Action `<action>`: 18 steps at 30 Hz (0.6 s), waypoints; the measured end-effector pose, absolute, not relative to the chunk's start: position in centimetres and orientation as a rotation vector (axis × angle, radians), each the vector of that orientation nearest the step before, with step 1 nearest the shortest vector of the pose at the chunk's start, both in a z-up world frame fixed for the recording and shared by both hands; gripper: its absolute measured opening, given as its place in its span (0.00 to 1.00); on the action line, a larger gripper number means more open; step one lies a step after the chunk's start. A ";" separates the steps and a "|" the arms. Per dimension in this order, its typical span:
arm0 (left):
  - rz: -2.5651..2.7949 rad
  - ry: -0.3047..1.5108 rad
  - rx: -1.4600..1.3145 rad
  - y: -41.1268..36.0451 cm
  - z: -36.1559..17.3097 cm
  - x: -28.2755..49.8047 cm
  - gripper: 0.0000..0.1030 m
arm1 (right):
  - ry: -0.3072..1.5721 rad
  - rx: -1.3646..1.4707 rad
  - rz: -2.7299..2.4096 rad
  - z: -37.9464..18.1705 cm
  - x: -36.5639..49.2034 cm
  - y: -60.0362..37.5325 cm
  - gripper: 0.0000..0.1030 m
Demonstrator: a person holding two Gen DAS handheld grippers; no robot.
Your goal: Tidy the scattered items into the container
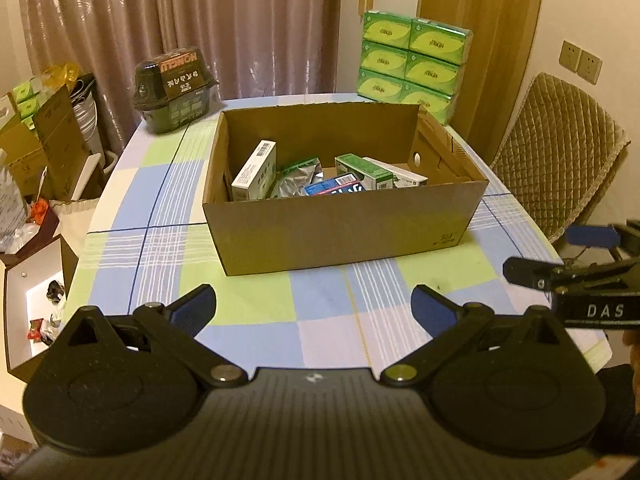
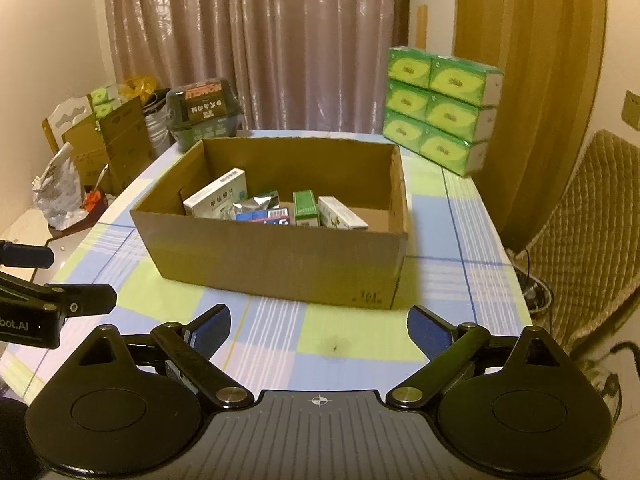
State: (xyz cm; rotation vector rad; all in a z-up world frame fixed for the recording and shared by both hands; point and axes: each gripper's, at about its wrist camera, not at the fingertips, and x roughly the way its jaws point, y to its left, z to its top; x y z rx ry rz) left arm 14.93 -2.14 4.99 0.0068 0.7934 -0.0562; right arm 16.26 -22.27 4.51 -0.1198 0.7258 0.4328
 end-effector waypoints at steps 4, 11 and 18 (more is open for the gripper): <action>-0.056 0.784 0.000 -2.8 5.2 14.0 0.99 | 0.730 -0.111 0.427 4.6 15.1 -22.8 0.91; -0.032 0.773 -0.028 -3.2 5.1 12.2 0.99 | 0.730 -0.101 0.412 5.1 13.4 -23.8 0.91; 0.010 0.790 -0.040 -3.2 4.7 10.9 0.99 | 0.731 -0.090 0.401 5.4 12.1 -24.6 0.92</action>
